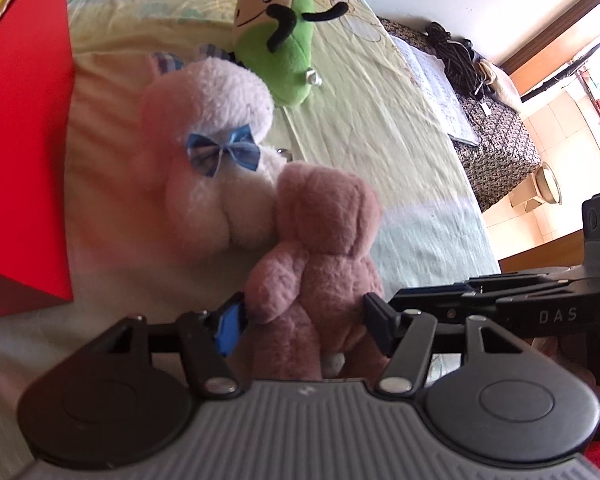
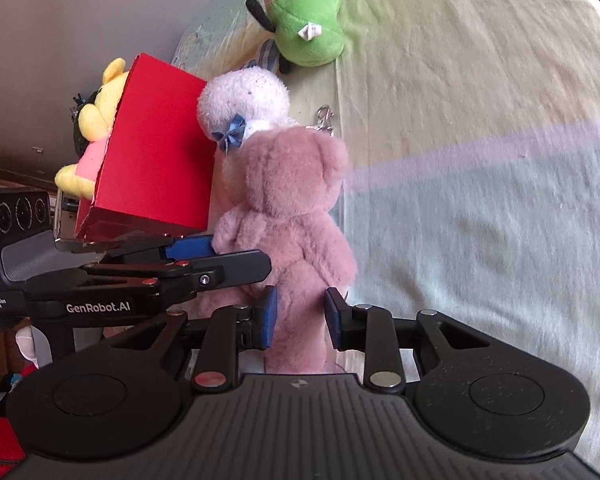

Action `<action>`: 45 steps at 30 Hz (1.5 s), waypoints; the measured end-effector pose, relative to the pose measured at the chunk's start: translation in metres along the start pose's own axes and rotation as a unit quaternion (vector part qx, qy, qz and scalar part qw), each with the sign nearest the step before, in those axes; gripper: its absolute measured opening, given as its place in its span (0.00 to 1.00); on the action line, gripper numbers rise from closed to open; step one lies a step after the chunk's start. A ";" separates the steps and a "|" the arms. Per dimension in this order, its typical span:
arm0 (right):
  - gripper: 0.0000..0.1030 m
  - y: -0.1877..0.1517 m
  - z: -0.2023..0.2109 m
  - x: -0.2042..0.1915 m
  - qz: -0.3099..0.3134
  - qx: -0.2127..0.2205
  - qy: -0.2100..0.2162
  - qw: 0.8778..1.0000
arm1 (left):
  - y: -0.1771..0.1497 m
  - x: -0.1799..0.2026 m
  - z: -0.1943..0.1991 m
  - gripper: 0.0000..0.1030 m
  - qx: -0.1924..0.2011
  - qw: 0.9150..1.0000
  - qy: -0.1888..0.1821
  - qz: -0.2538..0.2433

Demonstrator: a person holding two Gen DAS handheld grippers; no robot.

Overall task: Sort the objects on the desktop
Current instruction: 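Lift the pink teddy bear with both grippers and carry it over the red box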

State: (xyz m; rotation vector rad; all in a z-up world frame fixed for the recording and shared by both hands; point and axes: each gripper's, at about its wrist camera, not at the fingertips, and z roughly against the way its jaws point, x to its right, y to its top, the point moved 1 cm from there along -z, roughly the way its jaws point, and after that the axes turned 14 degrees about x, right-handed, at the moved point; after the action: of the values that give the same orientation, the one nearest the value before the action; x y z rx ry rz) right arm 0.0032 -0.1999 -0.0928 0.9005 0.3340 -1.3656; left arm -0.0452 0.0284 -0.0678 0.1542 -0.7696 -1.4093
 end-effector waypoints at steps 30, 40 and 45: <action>0.43 -0.001 -0.029 0.025 -0.102 0.004 0.081 0.991 | -0.011 0.024 -0.002 0.72 0.008 0.996 0.022 -0.091; 0.40 0.005 0.007 -0.003 -0.075 0.039 0.102 0.991 | 0.004 0.052 0.058 0.72 0.086 0.990 -0.009 -0.115; 0.40 0.015 0.032 -0.026 -0.055 0.063 0.113 0.990 | 0.011 0.052 0.090 0.72 0.121 0.986 -0.033 -0.112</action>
State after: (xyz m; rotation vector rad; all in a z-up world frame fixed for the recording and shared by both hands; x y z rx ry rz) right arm 0.0025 -0.2056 -0.0498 1.1593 0.4807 -1.3996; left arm -0.0887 0.0133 0.0258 0.3940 -1.0028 -1.5343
